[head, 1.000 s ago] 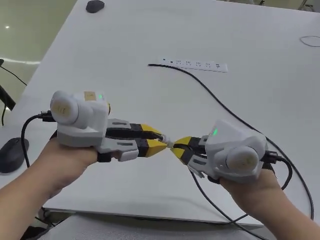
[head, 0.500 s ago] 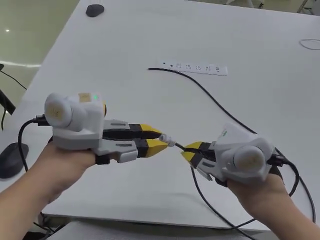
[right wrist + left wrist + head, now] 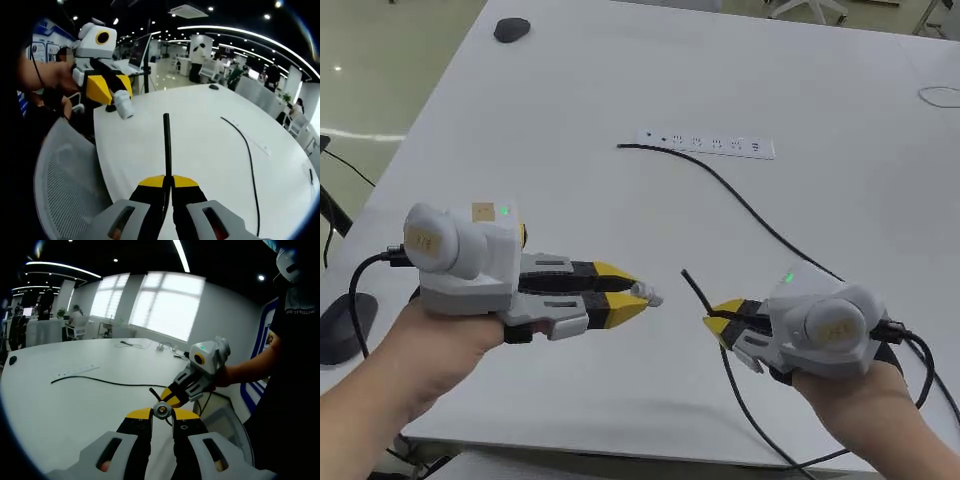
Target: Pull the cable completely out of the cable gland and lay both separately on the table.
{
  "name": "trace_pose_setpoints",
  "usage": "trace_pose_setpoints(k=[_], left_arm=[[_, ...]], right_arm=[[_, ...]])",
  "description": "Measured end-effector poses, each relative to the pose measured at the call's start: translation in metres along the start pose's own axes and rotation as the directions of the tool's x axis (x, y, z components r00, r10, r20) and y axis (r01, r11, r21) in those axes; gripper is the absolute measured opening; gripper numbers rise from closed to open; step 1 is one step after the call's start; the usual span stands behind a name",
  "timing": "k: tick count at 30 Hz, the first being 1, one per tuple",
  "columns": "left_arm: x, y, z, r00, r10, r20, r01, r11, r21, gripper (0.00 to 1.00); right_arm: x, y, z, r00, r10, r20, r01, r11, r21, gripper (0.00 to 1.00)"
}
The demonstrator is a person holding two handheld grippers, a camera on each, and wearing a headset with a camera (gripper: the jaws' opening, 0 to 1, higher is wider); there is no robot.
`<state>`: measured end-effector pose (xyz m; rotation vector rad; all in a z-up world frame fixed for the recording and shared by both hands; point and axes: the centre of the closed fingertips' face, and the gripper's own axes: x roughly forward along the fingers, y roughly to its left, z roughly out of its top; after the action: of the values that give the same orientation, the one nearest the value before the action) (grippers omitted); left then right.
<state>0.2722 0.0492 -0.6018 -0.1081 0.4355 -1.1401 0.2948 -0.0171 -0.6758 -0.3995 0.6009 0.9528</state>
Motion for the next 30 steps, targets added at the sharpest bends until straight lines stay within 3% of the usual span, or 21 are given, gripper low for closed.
trace_pose_setpoints(k=[9, 17, 30], left_arm=[[0.001, 0.003, -0.005, 1.0000, 0.000, 0.006, 0.000, 1.000, 0.011, 0.15], [-0.004, 0.007, -0.017, 0.9999, 0.009, 0.012, -0.009, 1.000, 0.020, 0.15], [-0.020, 0.021, -0.034, 0.9994, 0.018, 0.030, -0.019, 0.999, 0.027, 0.15]], right_arm=[[0.003, 0.002, 0.005, 1.0000, 0.009, -0.002, -0.009, 1.000, 0.000, 0.00], [0.009, 0.000, 0.011, 0.9998, 0.012, -0.015, -0.012, 1.000, -0.003, 0.00], [0.038, 0.004, 0.039, 0.9992, 0.036, -0.018, -0.037, 0.999, -0.029, 0.00]])
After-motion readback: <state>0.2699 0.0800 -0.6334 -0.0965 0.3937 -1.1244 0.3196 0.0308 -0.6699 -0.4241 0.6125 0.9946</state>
